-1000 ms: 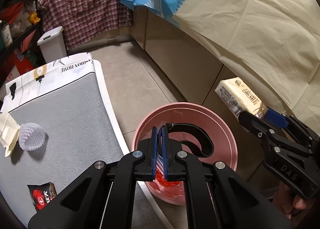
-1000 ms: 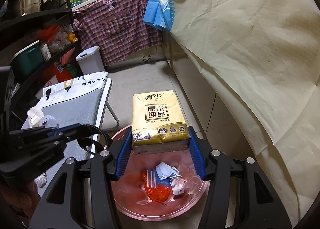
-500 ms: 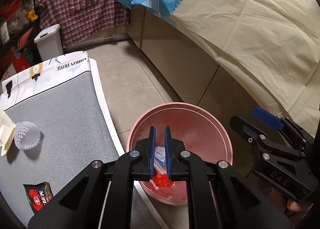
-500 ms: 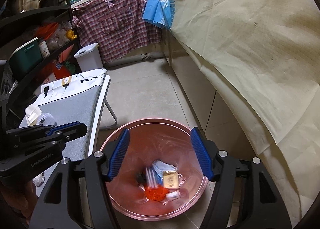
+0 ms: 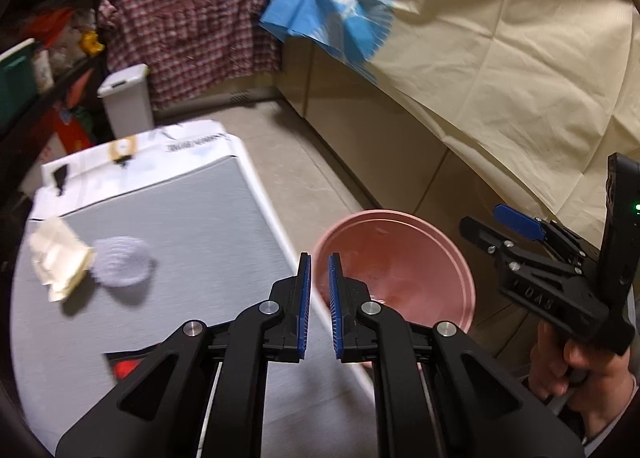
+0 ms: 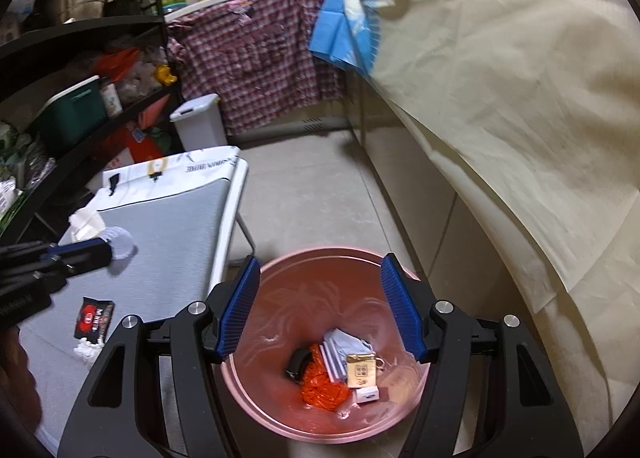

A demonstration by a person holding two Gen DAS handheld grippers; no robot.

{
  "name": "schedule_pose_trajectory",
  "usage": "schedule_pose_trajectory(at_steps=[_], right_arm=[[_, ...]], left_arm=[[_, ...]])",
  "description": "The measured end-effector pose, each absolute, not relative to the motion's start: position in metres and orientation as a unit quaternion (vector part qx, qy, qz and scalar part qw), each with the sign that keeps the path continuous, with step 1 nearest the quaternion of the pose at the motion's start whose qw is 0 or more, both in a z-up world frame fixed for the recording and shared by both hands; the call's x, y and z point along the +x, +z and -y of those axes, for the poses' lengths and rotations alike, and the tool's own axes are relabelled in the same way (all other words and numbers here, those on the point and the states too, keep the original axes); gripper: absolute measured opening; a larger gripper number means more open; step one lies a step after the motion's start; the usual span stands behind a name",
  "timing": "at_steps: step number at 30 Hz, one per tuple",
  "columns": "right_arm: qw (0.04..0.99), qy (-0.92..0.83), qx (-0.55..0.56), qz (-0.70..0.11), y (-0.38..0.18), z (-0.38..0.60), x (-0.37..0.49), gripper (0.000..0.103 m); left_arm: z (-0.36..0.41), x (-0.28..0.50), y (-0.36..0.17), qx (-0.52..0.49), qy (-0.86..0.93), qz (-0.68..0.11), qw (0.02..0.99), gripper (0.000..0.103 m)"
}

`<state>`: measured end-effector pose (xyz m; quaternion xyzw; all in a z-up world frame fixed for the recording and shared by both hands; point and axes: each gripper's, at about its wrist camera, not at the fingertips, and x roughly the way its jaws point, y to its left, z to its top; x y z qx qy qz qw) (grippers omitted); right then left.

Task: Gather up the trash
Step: 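Carry both items over the pink bin and open both tools to drop them, then move both tools back over the table toward the white paper and mesh net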

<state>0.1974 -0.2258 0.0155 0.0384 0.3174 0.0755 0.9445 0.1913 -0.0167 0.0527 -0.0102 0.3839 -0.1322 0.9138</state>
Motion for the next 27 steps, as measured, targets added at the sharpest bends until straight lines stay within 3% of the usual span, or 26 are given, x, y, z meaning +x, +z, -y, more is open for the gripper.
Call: schedule_pose_trajectory(at_steps=[3, 10, 17, 27], right_arm=[[0.947, 0.087, 0.032, -0.307, 0.021, 0.217, 0.191, 0.061], [0.947, 0.122, 0.013, -0.296, 0.03, 0.194, 0.178, 0.038], [0.948, 0.155, -0.008, -0.279, 0.037, 0.166, 0.168, 0.036], [0.935, 0.224, 0.003, -0.274, 0.035, 0.114, 0.183, 0.022]], left_arm=[[-0.017, 0.177, 0.064, -0.004, -0.115, -0.375, 0.92, 0.009], [-0.1, 0.158, 0.077, -0.001, -0.063, -0.363, 0.93, 0.009], [-0.187, 0.161, 0.052, -0.071, -0.001, -0.361, 0.93, 0.009], [-0.245, 0.173, 0.037, -0.111, 0.035, -0.35, 0.929, 0.009]])
